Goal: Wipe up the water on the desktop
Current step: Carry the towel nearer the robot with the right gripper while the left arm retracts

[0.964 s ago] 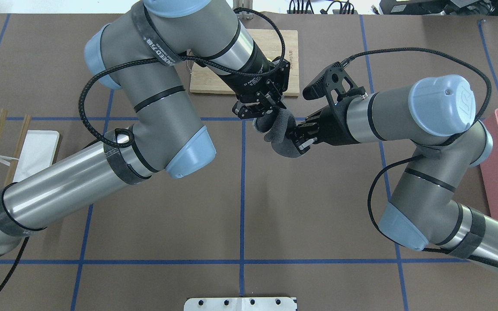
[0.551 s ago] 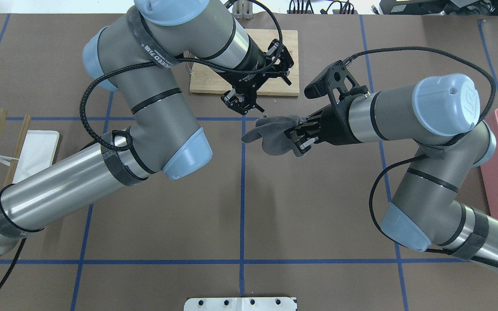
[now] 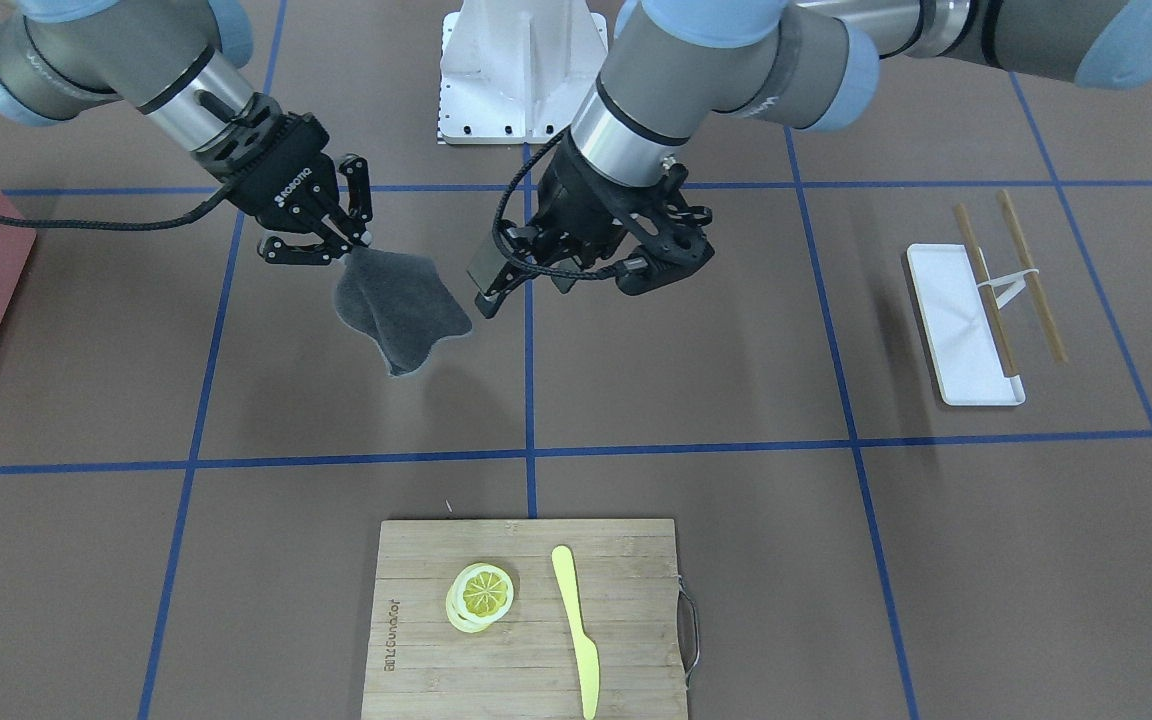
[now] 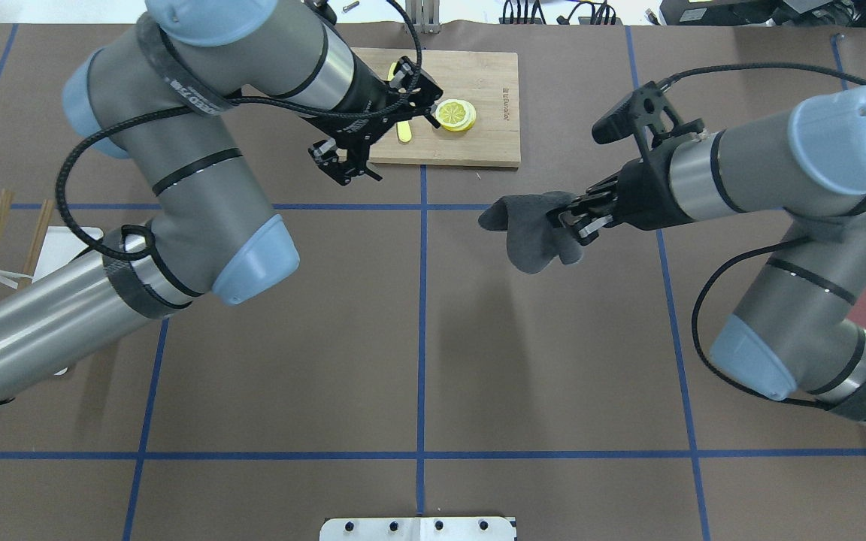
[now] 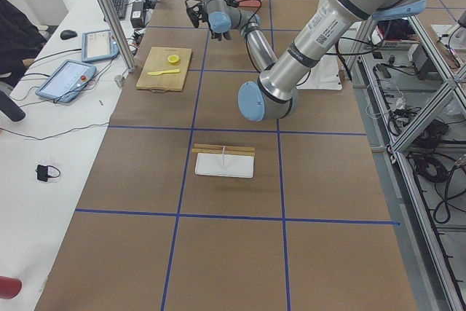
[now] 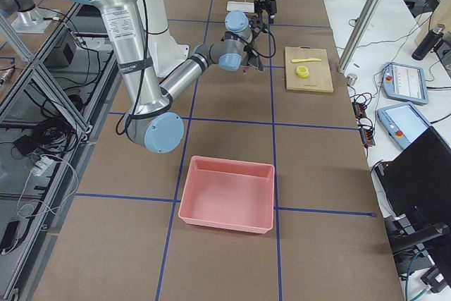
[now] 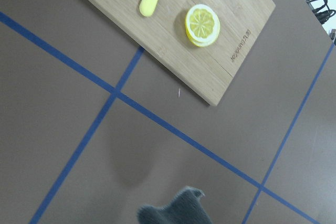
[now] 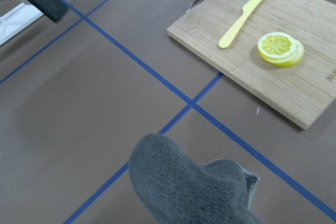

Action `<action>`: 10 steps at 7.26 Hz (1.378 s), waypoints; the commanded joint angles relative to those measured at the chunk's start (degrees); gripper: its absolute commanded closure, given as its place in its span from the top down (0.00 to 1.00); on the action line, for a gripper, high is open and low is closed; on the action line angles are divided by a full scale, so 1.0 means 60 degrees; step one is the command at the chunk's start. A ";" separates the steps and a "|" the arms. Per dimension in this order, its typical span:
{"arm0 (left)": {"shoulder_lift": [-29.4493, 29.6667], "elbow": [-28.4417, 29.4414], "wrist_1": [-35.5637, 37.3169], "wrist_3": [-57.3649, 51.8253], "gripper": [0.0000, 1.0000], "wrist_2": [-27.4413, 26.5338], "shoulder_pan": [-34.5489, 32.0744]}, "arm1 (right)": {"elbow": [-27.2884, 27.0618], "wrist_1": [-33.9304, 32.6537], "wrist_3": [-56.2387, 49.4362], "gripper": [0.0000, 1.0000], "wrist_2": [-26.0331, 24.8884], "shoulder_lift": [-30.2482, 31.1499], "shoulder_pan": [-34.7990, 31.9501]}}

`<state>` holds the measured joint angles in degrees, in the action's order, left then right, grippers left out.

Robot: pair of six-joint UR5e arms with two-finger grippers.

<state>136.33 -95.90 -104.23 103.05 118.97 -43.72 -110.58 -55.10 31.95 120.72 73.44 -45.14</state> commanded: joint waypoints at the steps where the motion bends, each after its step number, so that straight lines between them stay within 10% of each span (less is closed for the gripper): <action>1: -0.0571 -0.1092 0.1660 -0.1103 0.98 -0.0067 -0.0474 | -0.0012 -0.0277 -0.0008 0.00 0.0942 0.1069 -0.1303; 6: -0.2869 -0.2676 0.2192 -0.2627 0.98 0.0049 -0.1868 | -0.0041 -0.3932 -0.6451 0.00 -0.0195 0.2188 -0.2684; 10: -0.3824 -0.3264 0.2576 -0.3961 0.98 0.0079 -0.2454 | -0.0144 -0.6148 -0.8123 0.00 -0.2380 0.1650 -0.0918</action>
<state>114.67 -114.91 -88.85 81.15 119.43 -57.80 -111.33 -87.79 -15.69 108.62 85.52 -54.43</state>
